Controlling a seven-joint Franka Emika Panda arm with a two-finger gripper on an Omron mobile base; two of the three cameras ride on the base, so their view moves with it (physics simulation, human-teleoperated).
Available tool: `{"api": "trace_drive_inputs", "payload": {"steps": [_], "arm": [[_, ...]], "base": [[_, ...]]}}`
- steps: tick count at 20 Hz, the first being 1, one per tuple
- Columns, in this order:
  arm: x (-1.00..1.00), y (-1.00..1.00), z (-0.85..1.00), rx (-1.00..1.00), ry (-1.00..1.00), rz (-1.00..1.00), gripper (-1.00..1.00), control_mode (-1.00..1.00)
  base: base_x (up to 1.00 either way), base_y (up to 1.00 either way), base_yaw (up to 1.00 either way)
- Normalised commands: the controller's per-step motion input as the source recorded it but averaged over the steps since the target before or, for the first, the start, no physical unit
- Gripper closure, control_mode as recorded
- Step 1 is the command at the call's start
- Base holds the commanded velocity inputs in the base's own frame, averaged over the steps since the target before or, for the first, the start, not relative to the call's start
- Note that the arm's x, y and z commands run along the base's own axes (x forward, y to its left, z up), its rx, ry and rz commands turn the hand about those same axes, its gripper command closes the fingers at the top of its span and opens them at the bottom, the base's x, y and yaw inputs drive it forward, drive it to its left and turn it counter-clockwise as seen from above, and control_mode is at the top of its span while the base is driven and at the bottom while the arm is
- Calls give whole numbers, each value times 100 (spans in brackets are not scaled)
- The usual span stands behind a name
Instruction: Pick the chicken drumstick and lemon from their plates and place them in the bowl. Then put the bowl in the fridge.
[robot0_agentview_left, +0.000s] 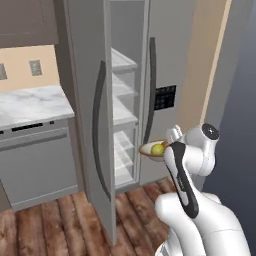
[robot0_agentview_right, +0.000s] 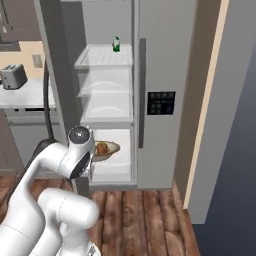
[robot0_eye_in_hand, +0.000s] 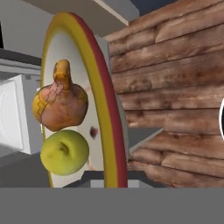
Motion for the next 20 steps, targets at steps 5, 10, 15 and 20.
{"api": "trace_drive_inputs", "payload": {"steps": [5,10,15,20], "arm": [[0,0,0,0,0,0,100,100],[0,0,0,0,0,0,100,100],[0,0,0,0,0,0,100,100],[0,0,0,0,0,0,100,100]], "base": [[59,-42,22],[52,-42,14],[24,-30,25],[15,-34,36]]}}
